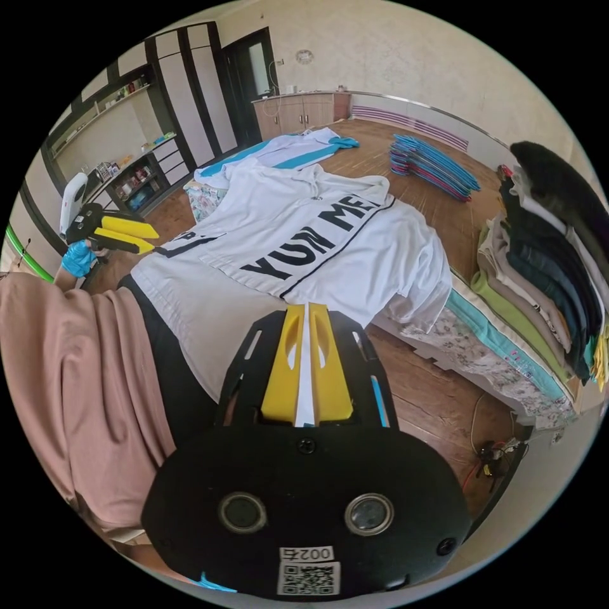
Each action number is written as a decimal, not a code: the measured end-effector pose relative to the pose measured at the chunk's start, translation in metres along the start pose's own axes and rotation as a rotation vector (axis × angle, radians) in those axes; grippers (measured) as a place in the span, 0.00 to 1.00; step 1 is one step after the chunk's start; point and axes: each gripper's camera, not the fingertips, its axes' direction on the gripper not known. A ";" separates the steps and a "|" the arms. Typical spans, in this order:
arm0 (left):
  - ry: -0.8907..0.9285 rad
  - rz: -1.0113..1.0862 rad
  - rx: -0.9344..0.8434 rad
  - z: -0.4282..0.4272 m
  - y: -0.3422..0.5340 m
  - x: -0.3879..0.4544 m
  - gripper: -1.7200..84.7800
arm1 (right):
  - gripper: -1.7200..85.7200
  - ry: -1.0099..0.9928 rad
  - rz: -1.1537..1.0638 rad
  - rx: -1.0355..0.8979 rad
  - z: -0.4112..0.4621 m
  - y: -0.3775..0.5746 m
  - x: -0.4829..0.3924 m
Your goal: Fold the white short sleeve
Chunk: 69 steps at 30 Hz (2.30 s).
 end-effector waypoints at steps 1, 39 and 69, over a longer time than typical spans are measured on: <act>0.016 0.007 0.002 0.007 -0.006 0.003 0.05 | 0.02 -0.009 -0.003 -0.001 0.003 -0.001 -0.001; -0.191 -0.414 -0.101 0.113 -0.131 -0.059 0.01 | 0.03 0.063 0.133 -0.072 0.118 -0.081 0.082; -0.164 -0.383 -0.236 0.215 -0.177 -0.057 0.01 | 0.01 0.058 0.199 -0.139 0.199 -0.085 0.110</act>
